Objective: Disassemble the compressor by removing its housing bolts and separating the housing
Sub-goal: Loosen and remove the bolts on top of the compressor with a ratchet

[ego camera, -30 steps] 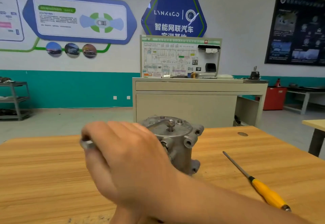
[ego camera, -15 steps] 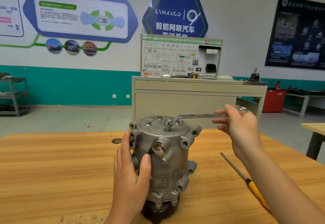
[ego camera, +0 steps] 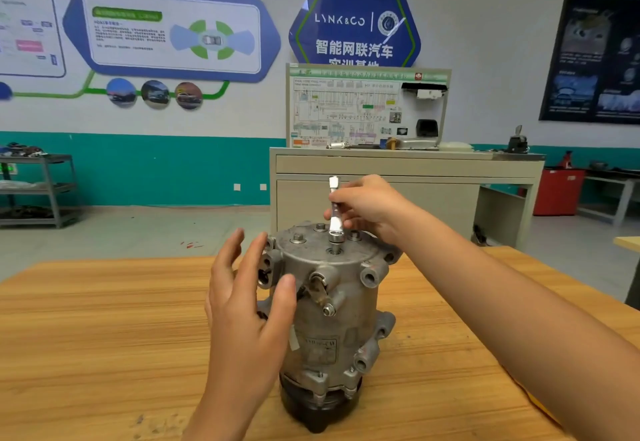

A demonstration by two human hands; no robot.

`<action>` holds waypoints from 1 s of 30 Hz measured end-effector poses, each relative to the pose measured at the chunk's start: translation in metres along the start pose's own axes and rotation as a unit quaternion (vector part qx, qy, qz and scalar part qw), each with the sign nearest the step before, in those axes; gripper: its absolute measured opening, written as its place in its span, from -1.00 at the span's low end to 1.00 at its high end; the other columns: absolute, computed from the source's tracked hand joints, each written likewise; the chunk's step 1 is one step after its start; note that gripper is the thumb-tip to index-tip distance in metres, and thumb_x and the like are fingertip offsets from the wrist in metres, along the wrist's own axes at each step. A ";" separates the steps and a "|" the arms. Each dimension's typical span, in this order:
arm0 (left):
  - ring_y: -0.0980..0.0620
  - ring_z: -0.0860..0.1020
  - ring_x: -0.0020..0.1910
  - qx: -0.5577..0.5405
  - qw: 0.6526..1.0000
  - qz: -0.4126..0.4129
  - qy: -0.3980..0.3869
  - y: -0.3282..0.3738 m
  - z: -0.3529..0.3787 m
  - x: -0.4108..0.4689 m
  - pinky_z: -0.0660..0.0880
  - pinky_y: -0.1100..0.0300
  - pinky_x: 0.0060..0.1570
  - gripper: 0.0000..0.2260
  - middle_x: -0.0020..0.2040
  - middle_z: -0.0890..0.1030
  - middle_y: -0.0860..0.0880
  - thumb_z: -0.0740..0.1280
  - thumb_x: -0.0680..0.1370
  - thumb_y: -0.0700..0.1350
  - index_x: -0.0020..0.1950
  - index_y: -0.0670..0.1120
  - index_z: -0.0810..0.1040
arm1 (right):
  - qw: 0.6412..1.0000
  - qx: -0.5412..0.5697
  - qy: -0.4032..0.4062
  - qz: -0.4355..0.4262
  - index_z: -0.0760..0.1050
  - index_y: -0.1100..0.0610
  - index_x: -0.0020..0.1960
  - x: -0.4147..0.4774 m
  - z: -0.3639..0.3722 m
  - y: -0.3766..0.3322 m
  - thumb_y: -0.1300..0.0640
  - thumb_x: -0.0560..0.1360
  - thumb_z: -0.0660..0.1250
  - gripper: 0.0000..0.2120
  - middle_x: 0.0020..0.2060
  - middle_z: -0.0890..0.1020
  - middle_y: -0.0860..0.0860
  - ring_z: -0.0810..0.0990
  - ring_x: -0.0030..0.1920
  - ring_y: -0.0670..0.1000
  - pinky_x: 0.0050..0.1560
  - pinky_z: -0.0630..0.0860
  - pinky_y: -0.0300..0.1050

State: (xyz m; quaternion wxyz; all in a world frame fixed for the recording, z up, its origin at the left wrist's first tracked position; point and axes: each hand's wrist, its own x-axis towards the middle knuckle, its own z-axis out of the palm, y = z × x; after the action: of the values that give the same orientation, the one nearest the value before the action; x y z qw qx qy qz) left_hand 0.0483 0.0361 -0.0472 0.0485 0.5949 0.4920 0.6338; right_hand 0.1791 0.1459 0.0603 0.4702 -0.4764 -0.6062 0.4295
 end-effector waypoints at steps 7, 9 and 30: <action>0.23 0.51 0.09 0.125 0.974 0.106 -0.155 0.038 -0.001 0.048 0.28 -0.09 0.34 -0.67 0.04 0.55 0.28 0.29 0.50 0.08 0.27 0.12 0.48 | 0.977 0.209 0.035 0.022 0.44 0.29 -0.16 -0.003 -0.005 -0.005 0.35 0.53 0.20 -0.90 -0.47 0.56 0.12 0.50 -0.61 -0.10 -0.63 0.38 -0.37; 0.21 0.50 0.10 0.159 0.954 0.102 -0.233 0.040 0.006 0.061 0.38 0.28 0.19 -0.64 0.14 0.59 0.15 0.31 0.51 0.06 0.30 0.05 0.50 | 0.967 0.249 0.048 -0.002 0.46 0.34 -0.05 -0.008 -0.013 -0.008 0.35 0.53 0.22 -0.93 -0.38 0.58 0.16 0.54 -0.59 -0.09 -0.58 0.43 -0.35; 0.07 0.53 -0.14 0.333 0.913 -0.144 -0.185 -0.160 -0.055 0.032 0.49 0.20 -0.14 -0.96 -0.10 0.61 0.00 0.40 0.50 -0.13 -0.10 -0.05 0.56 | 0.935 -0.243 0.136 -0.221 0.39 -0.01 0.00 -0.096 -0.092 0.062 0.02 0.58 0.08 -0.87 -0.53 0.49 0.02 0.52 -0.53 -0.06 -0.50 0.41 -0.17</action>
State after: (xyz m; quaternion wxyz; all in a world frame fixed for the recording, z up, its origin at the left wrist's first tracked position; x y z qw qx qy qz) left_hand -0.0884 0.1071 -0.1230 0.0289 0.6057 0.7372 0.2981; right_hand 0.2899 0.0695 0.0024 0.5010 -0.4839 -0.7123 0.0862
